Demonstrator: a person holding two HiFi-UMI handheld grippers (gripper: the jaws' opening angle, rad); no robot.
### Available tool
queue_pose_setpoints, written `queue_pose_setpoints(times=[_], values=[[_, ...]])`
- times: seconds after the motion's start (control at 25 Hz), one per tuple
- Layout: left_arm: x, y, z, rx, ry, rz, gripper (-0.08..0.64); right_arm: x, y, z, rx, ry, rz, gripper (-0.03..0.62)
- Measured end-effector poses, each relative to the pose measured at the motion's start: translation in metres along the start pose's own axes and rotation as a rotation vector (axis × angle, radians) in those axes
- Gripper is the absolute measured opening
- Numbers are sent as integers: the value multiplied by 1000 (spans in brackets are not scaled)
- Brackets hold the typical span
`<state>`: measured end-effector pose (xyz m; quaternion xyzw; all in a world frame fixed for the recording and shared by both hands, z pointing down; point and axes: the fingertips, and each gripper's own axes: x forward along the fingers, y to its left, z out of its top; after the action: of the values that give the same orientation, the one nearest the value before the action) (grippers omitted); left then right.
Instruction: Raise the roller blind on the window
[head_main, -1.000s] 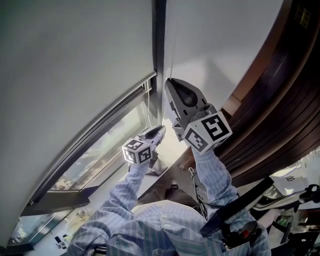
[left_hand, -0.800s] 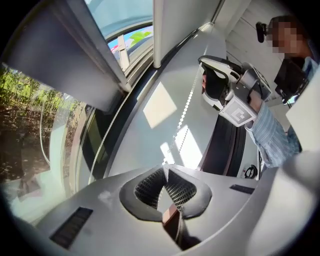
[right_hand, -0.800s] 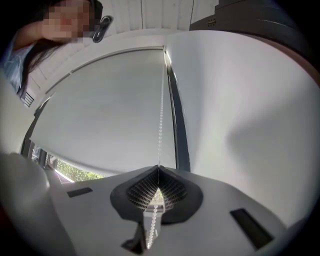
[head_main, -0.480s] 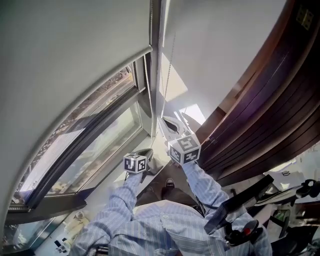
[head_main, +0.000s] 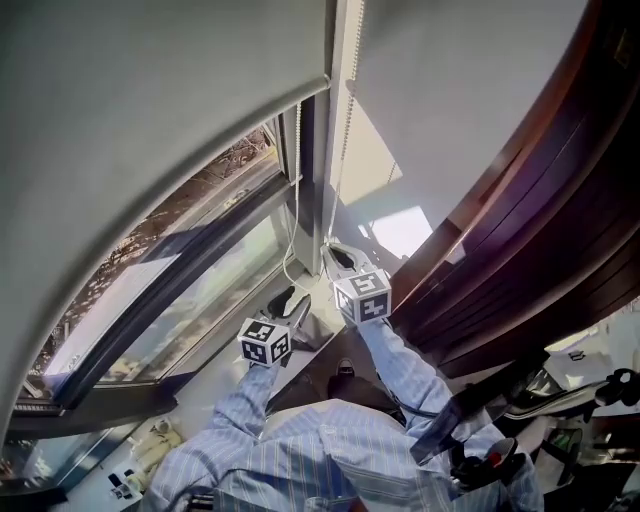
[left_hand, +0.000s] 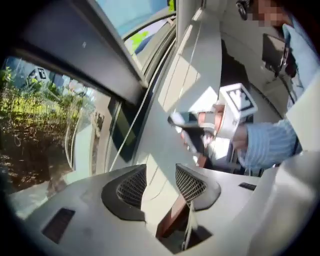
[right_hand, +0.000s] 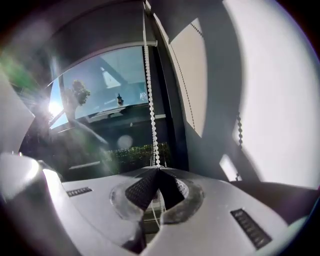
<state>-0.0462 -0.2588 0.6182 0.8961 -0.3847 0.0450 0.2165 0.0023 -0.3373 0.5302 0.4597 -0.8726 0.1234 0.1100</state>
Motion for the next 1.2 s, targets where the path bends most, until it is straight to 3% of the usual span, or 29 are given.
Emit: queue_pose_setpoints(times=[0.16,0.32,0.56,0.8,0.92,1.2], values=[[-16,-36,117,58,-247,-85,158,-2,3,-3,-13,-9,0,5],[-28,-85,233,154,-426,-216,158,-3,4,-4,-7,-6,0,5],[-21,-135,343,305,-540,-288,158,-14,10,-8,8,2,12,5],[-18,-158,385,317,-579,-340,151,-20,6,-11,8,-10,-8,5],[-16,-155,389,312,-591,-321,19,-22,7,-12,10,-14,-8,5],[-24,-146,385,270,-643,-312,9,-27,9,-14,-59,-38,-44,5]])
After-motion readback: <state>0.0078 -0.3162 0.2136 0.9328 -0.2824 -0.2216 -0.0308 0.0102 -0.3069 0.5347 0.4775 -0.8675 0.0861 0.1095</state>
